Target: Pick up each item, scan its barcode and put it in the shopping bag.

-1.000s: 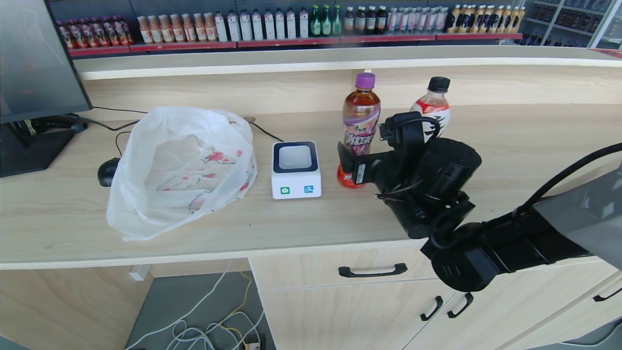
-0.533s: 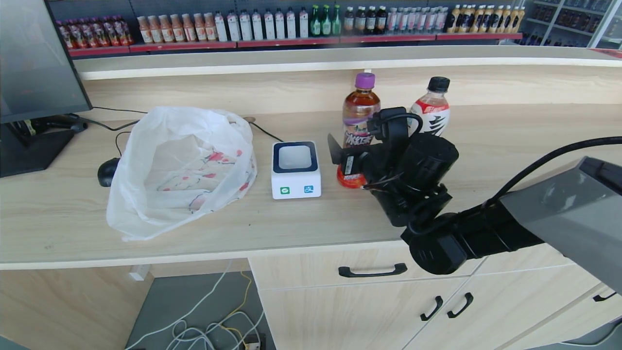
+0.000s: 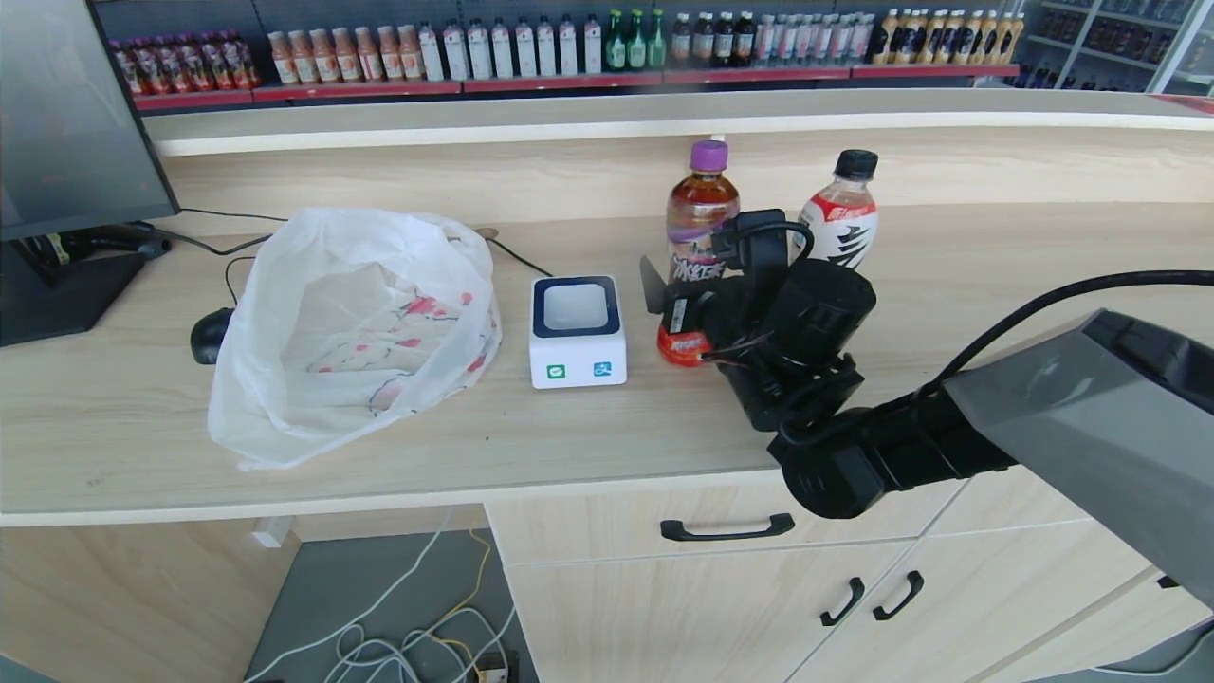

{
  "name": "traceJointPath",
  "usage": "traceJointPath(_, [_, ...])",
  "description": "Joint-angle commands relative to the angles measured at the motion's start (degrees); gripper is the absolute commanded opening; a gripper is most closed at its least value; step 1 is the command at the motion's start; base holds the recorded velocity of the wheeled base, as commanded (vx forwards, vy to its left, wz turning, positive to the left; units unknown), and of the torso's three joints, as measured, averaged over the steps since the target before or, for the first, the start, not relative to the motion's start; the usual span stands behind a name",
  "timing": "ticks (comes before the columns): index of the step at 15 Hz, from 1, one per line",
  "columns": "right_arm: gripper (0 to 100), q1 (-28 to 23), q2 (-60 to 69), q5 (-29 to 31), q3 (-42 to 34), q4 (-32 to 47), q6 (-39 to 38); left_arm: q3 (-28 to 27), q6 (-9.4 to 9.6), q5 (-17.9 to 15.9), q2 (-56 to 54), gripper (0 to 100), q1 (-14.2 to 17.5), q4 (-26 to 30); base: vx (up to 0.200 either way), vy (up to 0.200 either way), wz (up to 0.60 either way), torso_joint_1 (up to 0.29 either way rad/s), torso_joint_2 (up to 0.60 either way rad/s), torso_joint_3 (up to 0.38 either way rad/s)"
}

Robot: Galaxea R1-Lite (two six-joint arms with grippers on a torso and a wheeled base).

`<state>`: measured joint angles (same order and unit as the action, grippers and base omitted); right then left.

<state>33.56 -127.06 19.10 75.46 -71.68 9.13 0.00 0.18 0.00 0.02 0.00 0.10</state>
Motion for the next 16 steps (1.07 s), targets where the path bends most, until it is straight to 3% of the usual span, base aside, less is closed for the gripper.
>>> traceJointPath(1, [100,-0.43,-0.20,0.06,0.21,-0.13,0.01,0.00,-0.01,0.00,-0.02,100,0.00,-0.01,0.000,0.000,0.00,0.000,0.00,0.000])
traceJointPath(4, [100,-1.57,-0.03,-0.03,0.39,-0.21,0.01,0.00,-0.01,0.00,-0.02,100,0.00,-0.01,0.000,0.000,0.00,0.000,0.00,0.000])
traceJointPath(5, [0,-1.66,0.06,-0.03,0.57,-0.21,0.01,0.00,-0.01,0.00,0.06,100,0.00,-0.01,0.000,0.000,0.00,0.000,0.00,0.000])
traceJointPath(16, [0,-1.57,2.96,-0.12,0.48,-0.39,-0.17,0.00,-0.01,0.00,-0.02,100,0.00,-0.01,0.000,0.000,0.00,0.000,0.00,0.000])
